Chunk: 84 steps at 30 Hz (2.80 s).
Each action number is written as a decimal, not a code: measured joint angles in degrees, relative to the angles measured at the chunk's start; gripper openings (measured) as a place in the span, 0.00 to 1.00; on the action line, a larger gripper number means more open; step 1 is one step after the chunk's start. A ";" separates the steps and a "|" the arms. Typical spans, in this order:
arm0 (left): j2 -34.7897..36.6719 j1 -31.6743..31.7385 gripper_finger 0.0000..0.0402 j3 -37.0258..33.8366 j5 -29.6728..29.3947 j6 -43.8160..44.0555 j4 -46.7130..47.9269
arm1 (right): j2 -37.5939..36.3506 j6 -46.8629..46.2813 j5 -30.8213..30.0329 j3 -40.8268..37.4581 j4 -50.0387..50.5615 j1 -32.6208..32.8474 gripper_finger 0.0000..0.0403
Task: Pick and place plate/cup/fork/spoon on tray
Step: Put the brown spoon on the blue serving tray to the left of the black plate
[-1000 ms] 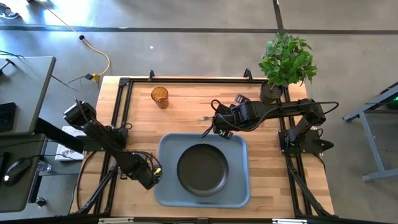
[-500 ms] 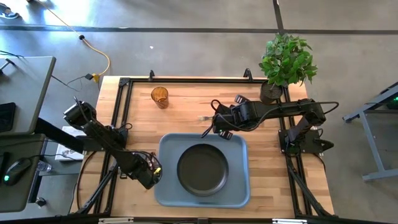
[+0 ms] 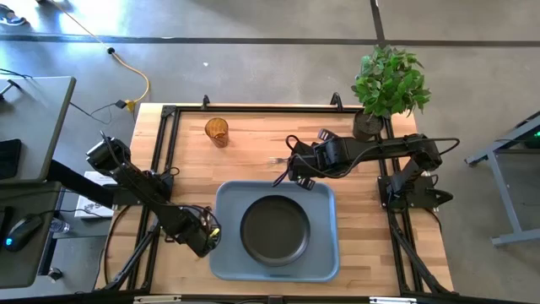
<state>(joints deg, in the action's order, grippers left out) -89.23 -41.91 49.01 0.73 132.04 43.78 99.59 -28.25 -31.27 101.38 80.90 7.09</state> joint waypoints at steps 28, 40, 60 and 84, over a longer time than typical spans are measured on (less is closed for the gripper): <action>-3.64 3.26 0.35 -1.49 1.79 -5.90 -1.22 | 0.00 0.07 0.24 0.00 -1.15 0.00 0.23; -4.59 4.15 0.14 -1.27 2.96 -6.74 -1.81 | 0.00 0.06 2.38 0.00 -1.51 0.01 0.23; 0.04 4.11 0.09 -0.92 -0.41 -6.18 -1.35 | 0.00 0.05 2.36 0.00 -1.71 0.00 0.23; 8.84 11.72 0.09 -0.82 -13.60 -13.61 -7.26 | 0.00 -2.77 2.91 0.00 -2.54 0.01 0.23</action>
<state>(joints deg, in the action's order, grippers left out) -80.39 -30.19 48.20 -12.86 118.43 36.51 99.59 -31.03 -28.36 101.38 78.37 7.10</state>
